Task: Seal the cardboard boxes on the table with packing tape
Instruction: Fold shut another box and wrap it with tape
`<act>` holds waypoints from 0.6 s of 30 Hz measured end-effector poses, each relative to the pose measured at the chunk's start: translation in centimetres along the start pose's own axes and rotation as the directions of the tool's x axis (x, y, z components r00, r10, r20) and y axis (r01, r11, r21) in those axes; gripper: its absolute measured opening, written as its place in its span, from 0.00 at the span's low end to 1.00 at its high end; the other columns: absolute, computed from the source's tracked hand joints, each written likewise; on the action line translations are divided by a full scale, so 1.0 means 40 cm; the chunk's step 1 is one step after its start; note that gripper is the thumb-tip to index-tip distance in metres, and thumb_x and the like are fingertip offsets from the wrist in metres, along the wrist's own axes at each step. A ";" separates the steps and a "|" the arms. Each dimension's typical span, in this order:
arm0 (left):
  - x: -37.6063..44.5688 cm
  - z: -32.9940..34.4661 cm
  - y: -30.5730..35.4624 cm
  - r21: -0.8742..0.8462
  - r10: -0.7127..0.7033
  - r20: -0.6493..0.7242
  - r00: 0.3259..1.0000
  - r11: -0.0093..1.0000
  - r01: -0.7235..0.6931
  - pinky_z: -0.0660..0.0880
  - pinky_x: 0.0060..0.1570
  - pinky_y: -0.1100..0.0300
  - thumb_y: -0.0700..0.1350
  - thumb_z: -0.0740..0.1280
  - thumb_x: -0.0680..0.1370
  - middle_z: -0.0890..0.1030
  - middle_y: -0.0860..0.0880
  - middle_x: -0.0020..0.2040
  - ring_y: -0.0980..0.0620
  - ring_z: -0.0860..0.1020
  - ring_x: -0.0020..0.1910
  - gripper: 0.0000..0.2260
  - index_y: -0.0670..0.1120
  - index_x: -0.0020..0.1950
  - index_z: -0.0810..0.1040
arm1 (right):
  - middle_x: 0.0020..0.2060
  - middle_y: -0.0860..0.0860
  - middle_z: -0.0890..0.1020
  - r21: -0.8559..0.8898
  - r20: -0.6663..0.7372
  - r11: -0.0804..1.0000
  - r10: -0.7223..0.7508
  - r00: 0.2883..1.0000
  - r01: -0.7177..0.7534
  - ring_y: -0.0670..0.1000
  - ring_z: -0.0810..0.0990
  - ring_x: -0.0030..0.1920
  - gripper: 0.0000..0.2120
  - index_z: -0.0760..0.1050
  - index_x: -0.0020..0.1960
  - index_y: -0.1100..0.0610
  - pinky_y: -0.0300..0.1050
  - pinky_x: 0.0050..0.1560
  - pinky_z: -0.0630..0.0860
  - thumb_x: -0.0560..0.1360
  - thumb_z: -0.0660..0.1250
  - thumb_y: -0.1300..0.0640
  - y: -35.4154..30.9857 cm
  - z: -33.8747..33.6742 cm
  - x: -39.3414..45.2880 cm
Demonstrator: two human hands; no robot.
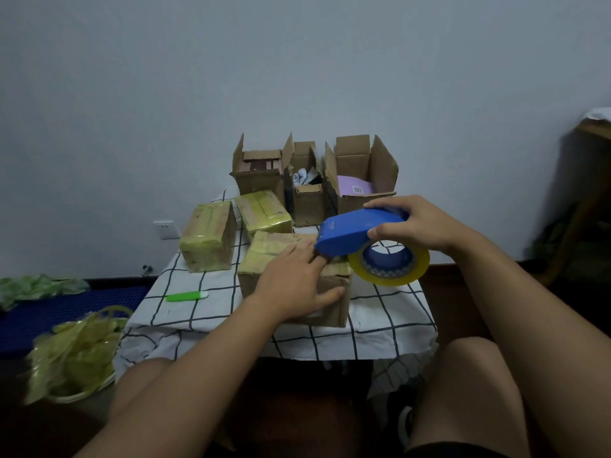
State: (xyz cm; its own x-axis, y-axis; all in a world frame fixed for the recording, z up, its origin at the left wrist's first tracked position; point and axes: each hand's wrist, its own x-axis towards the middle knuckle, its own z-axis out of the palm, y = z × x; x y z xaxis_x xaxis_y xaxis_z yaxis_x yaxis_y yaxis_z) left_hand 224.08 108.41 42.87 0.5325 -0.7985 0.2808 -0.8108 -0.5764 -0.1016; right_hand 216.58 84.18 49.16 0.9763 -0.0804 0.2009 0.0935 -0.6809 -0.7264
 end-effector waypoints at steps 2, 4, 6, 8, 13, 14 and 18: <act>0.011 0.003 0.032 -0.037 -0.067 0.036 0.997 0.997 0.068 0.72 0.54 0.56 0.74 0.54 0.73 0.73 0.50 0.65 0.50 0.71 0.62 0.36 0.49 0.69 0.69 | 0.56 0.44 0.78 0.026 -0.010 1.000 -0.006 1.000 0.006 0.45 0.79 0.53 0.27 0.76 0.64 0.45 0.36 0.50 0.73 0.66 0.71 0.41 0.003 0.003 -0.003; 0.015 0.015 0.059 -0.074 -0.160 0.061 0.985 0.984 0.164 0.72 0.46 0.56 0.76 0.53 0.71 0.74 0.51 0.62 0.50 0.74 0.57 0.39 0.49 0.69 0.68 | 0.54 0.41 0.77 0.059 -0.027 0.998 0.003 1.000 -0.002 0.45 0.79 0.52 0.26 0.76 0.63 0.44 0.36 0.49 0.73 0.66 0.71 0.42 0.009 0.008 -0.011; 0.016 0.020 0.068 -0.065 -0.196 0.038 0.980 0.978 0.198 0.73 0.45 0.55 0.75 0.52 0.73 0.73 0.52 0.64 0.50 0.75 0.57 0.37 0.49 0.70 0.68 | 0.54 0.41 0.77 0.093 -0.042 0.996 0.010 0.999 -0.006 0.44 0.79 0.52 0.25 0.76 0.63 0.44 0.35 0.48 0.72 0.66 0.72 0.42 0.022 0.009 -0.022; 0.016 0.017 0.068 -0.045 -0.184 0.027 0.983 0.982 0.185 0.74 0.45 0.55 0.73 0.51 0.75 0.72 0.52 0.66 0.50 0.75 0.59 0.34 0.51 0.70 0.67 | 0.54 0.43 0.77 0.121 -0.033 0.993 0.013 0.999 -0.009 0.44 0.79 0.51 0.24 0.76 0.63 0.44 0.33 0.47 0.72 0.68 0.73 0.44 0.034 0.005 -0.031; 0.015 0.013 0.071 0.009 -0.168 0.048 0.985 0.986 0.167 0.70 0.43 0.58 0.71 0.48 0.77 0.73 0.52 0.65 0.51 0.75 0.58 0.32 0.52 0.70 0.69 | 0.54 0.41 0.78 0.116 0.027 0.993 -0.003 1.000 0.000 0.45 0.79 0.51 0.27 0.76 0.64 0.44 0.33 0.47 0.73 0.65 0.73 0.43 0.043 -0.019 -0.032; 0.015 0.012 0.070 0.003 -0.163 0.046 0.986 0.987 0.163 0.70 0.43 0.58 0.71 0.48 0.77 0.73 0.53 0.65 0.52 0.75 0.59 0.31 0.53 0.70 0.69 | 0.54 0.42 0.78 0.117 0.032 0.993 -0.004 0.999 0.001 0.45 0.80 0.51 0.27 0.76 0.64 0.45 0.34 0.47 0.73 0.65 0.73 0.43 0.046 -0.022 -0.030; 0.011 0.005 0.071 -0.017 -0.163 0.092 0.982 0.986 0.165 0.71 0.63 0.52 0.70 0.48 0.78 0.62 0.51 0.78 0.51 0.64 0.74 0.34 0.55 0.79 0.56 | 0.55 0.44 0.80 0.103 0.038 0.995 0.010 0.999 -0.014 0.46 0.80 0.52 0.26 0.77 0.62 0.43 0.34 0.48 0.73 0.65 0.73 0.43 0.076 -0.047 -0.044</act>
State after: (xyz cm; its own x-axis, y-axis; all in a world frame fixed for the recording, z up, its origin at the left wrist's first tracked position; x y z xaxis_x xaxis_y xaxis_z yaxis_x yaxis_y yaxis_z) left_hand 222.05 106.39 42.50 0.6774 -0.7065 0.2049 -0.7158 -0.6973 -0.0381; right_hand 214.77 80.88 47.82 0.9839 -0.0598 0.1682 0.0991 -0.6008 -0.7932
